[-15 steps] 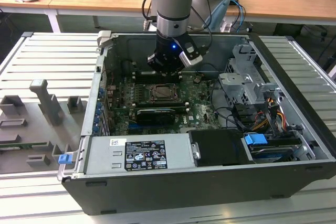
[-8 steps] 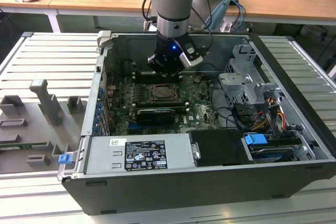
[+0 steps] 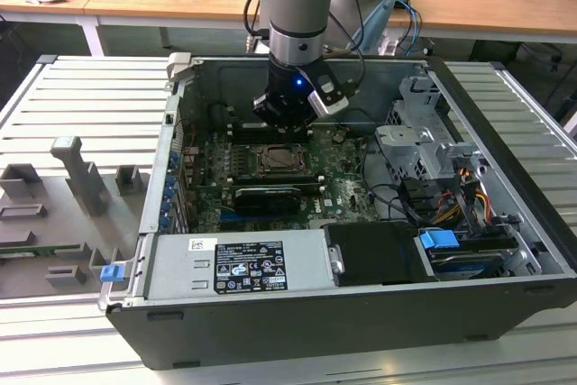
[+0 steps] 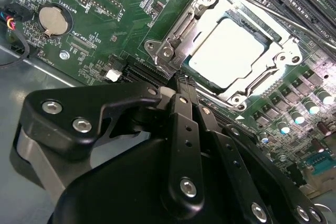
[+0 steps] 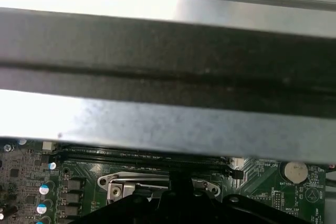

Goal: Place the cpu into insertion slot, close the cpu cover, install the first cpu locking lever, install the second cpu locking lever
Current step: 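Install the second cpu locking lever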

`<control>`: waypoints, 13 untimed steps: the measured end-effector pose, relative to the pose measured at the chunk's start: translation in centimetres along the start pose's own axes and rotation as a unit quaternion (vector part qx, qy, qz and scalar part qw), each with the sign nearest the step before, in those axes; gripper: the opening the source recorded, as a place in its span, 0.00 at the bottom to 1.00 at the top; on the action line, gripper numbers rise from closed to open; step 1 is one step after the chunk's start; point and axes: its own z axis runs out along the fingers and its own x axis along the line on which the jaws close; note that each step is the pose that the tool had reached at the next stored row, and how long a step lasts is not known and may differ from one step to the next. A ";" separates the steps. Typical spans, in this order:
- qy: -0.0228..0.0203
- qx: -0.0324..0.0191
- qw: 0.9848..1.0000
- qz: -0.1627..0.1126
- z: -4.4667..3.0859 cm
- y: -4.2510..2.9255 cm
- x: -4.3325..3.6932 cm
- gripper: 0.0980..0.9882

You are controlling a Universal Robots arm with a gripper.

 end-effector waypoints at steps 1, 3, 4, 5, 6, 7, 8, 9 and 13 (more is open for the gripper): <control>0.000 0.000 1.000 0.000 0.00 -0.01 0.00 0.01; 0.000 0.000 1.000 0.000 -0.01 -0.05 0.00 0.01; 0.000 0.000 1.000 0.000 -0.01 -0.09 0.01 0.01; 0.000 0.000 1.000 0.000 -0.01 -0.11 0.01 0.01; 0.000 0.000 1.000 0.000 -0.01 -0.12 0.01 0.01; 0.000 0.000 1.000 0.000 -0.02 -0.14 0.01 0.01; 0.000 0.000 1.000 0.000 -0.01 -0.16 0.01 0.01; 0.000 0.000 1.000 0.000 -0.01 -0.17 0.01 0.01; 0.000 0.000 1.000 0.000 -0.02 -0.28 0.02 0.01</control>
